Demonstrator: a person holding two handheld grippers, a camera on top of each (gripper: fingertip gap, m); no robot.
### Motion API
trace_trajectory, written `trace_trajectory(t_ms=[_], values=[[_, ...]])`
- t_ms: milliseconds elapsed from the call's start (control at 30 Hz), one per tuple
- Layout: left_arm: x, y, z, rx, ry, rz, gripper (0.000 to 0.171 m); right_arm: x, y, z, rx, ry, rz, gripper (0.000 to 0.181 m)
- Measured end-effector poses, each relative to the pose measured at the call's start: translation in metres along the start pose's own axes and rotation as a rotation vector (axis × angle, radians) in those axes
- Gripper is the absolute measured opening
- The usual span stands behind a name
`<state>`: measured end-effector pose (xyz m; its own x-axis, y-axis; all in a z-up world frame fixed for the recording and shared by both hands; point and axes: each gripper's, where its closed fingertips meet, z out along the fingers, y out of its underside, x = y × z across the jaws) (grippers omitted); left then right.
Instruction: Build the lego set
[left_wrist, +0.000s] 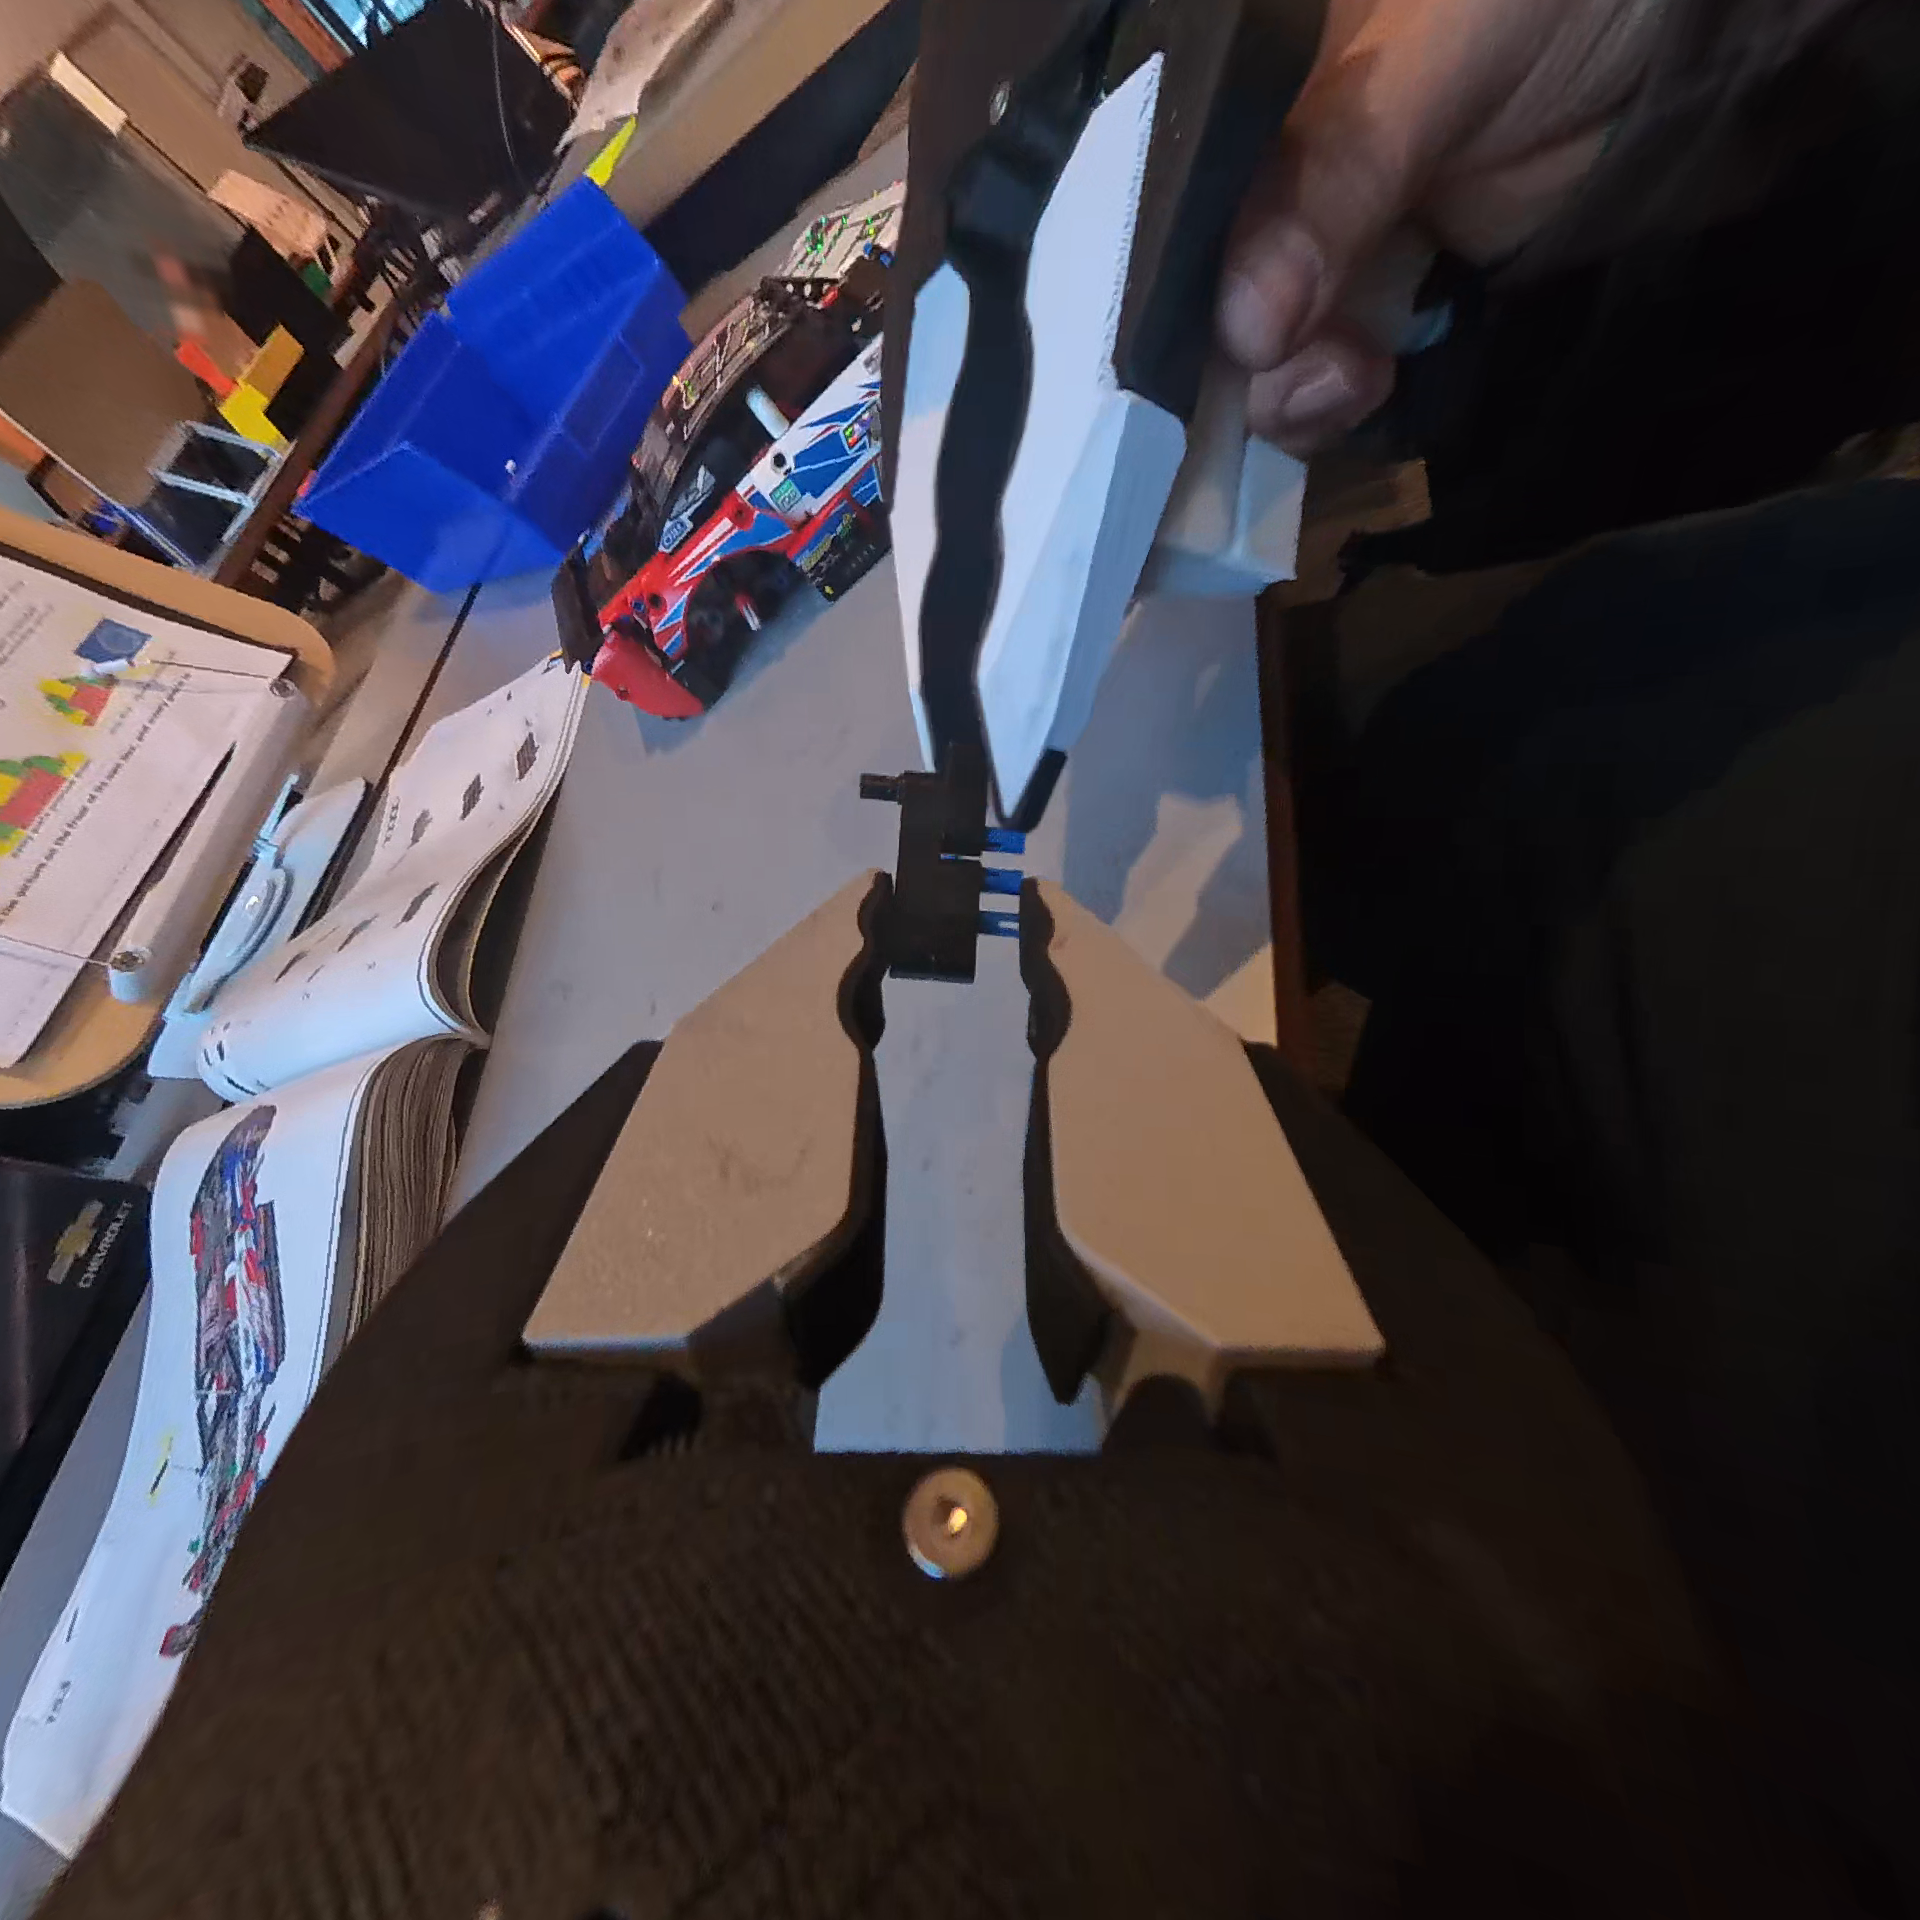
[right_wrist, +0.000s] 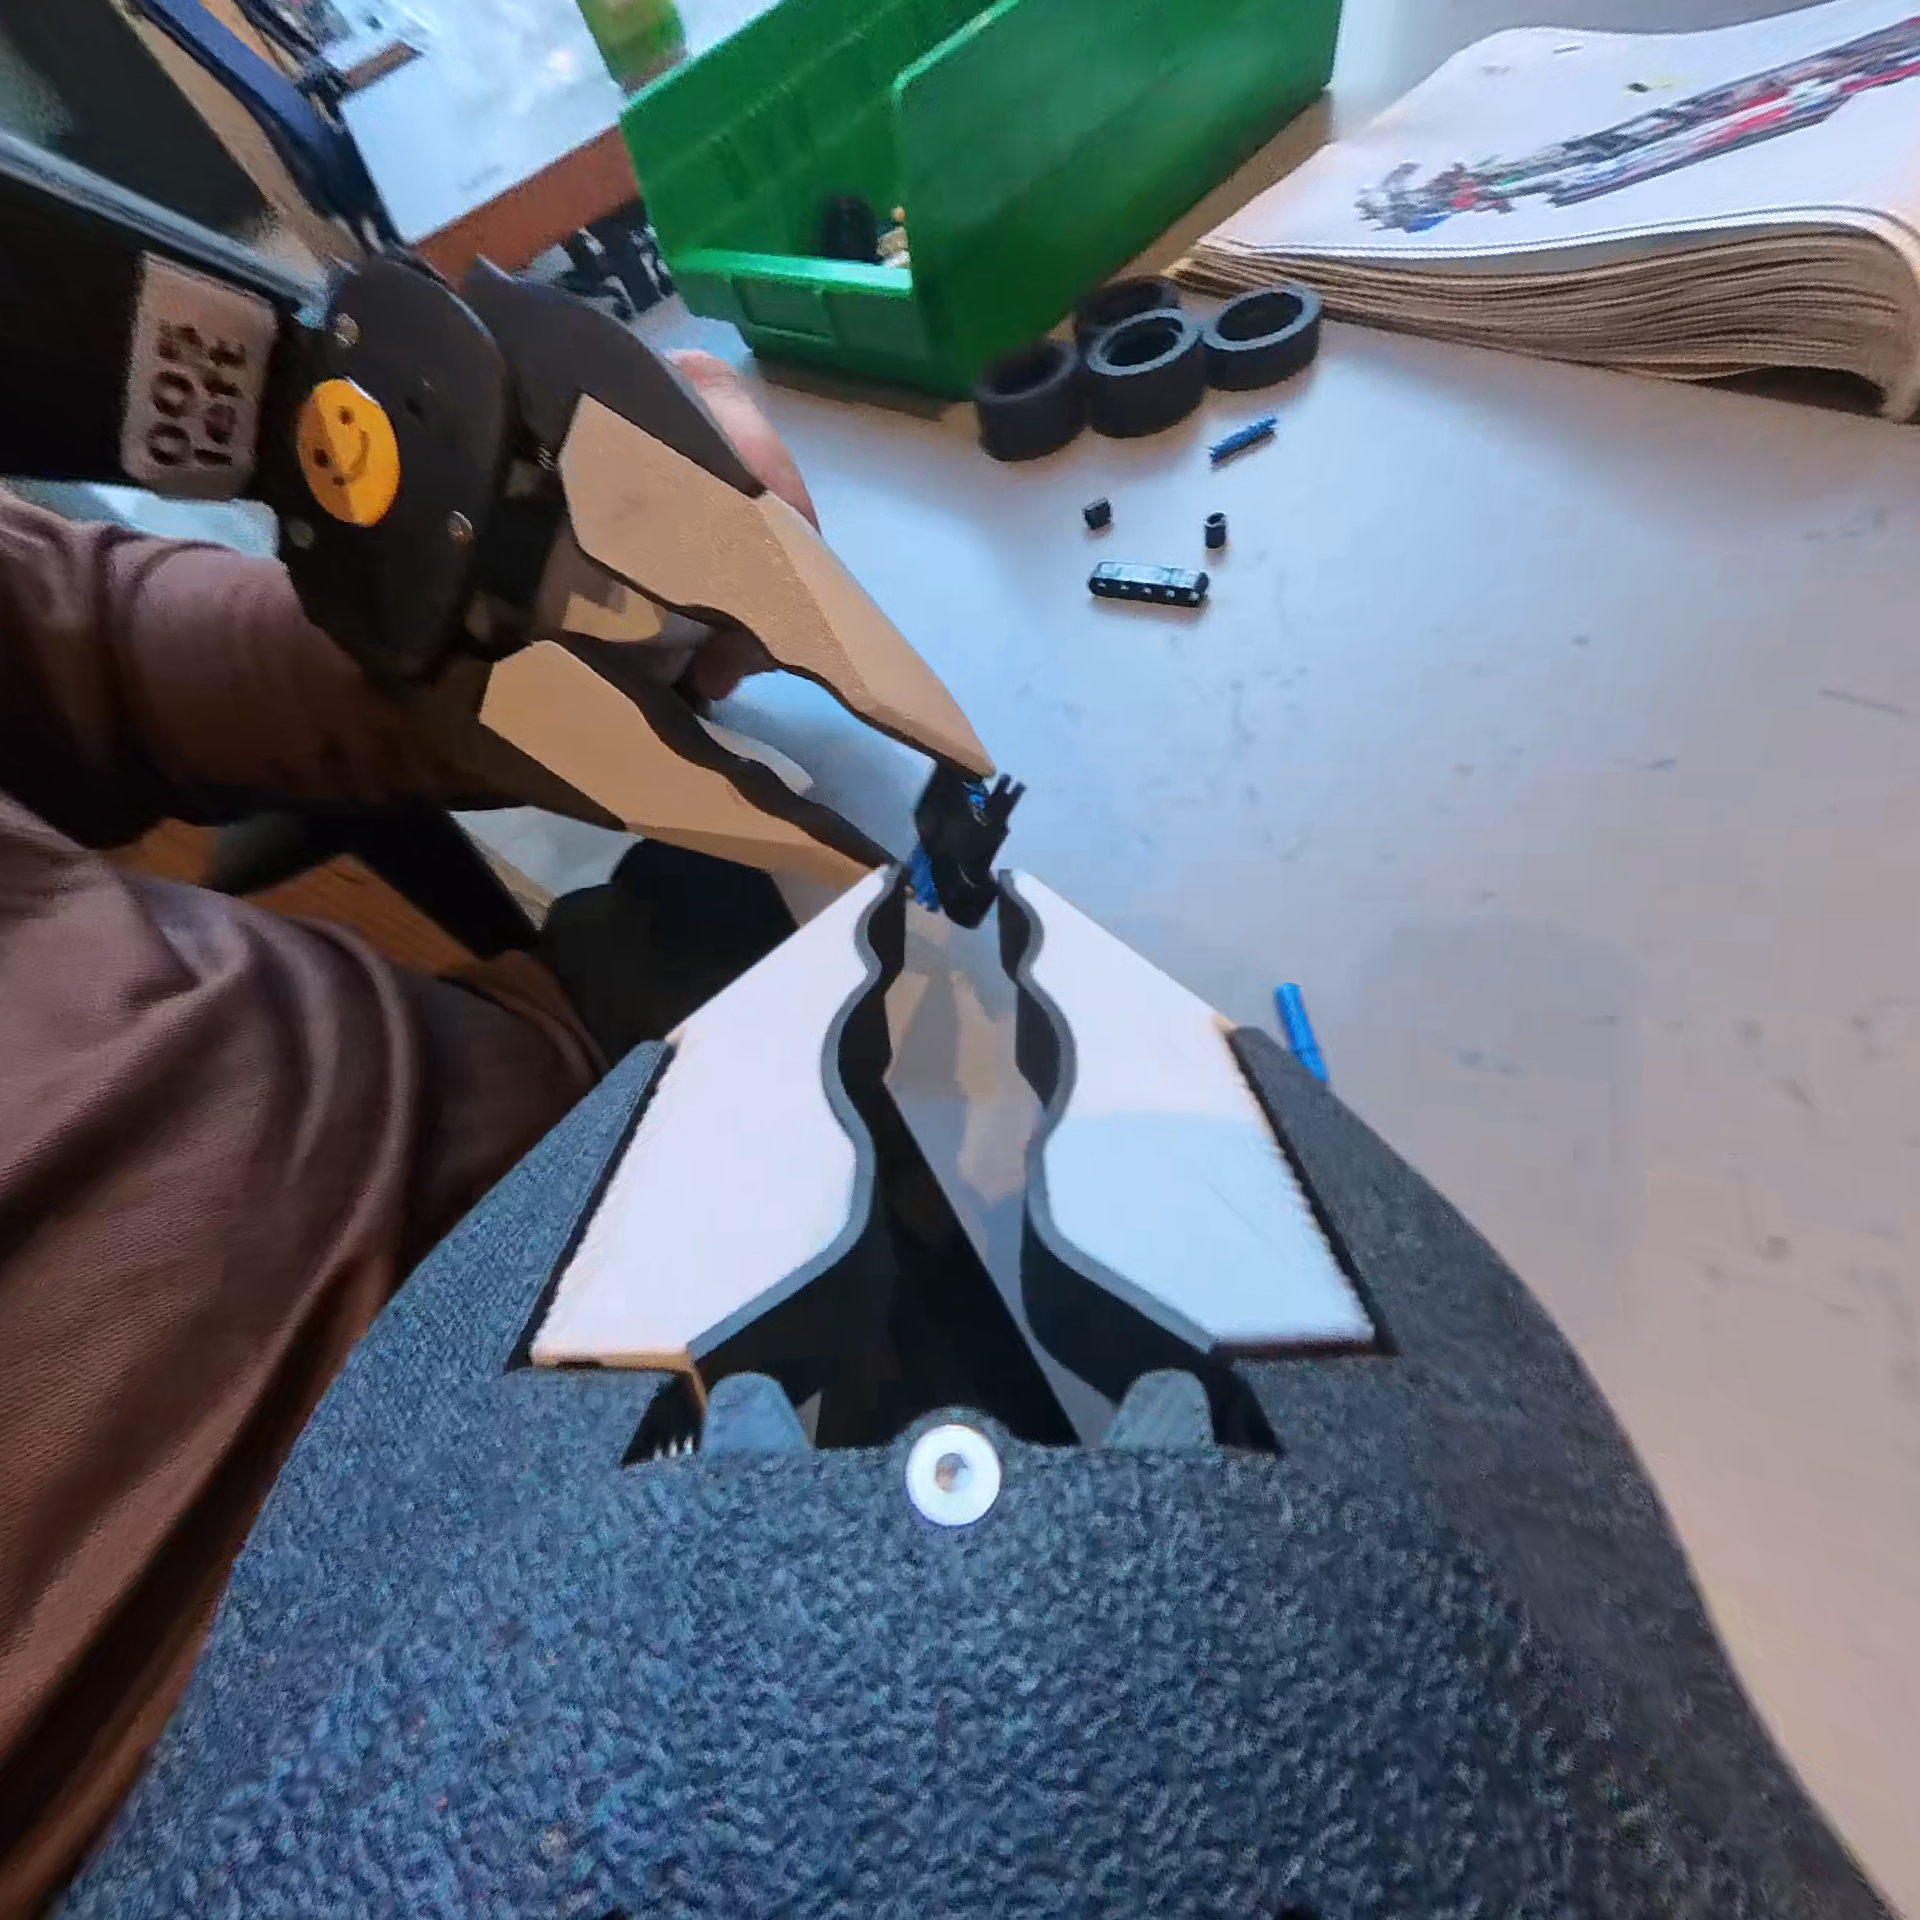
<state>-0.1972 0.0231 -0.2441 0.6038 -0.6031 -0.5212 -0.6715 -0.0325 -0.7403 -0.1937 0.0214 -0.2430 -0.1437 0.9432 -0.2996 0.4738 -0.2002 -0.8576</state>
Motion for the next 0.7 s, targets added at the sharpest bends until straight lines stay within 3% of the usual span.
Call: trace_trajectory(t_ms=[300,500,700], values=[[-0.007,-0.005,0.0,0.068,-0.015,-0.079,0.019,0.0,-0.016,-0.006,0.088,-0.038,0.039,0.007],[-0.025,0.026,-0.003,0.029,-0.021,-0.225,0.026,0.012,-0.022,-0.022,0.178,-0.046,0.063,0.007],[-0.041,0.038,0.0,0.008,-0.056,-0.235,0.023,0.029,-0.029,-0.048,0.292,-0.079,0.104,0.007]])
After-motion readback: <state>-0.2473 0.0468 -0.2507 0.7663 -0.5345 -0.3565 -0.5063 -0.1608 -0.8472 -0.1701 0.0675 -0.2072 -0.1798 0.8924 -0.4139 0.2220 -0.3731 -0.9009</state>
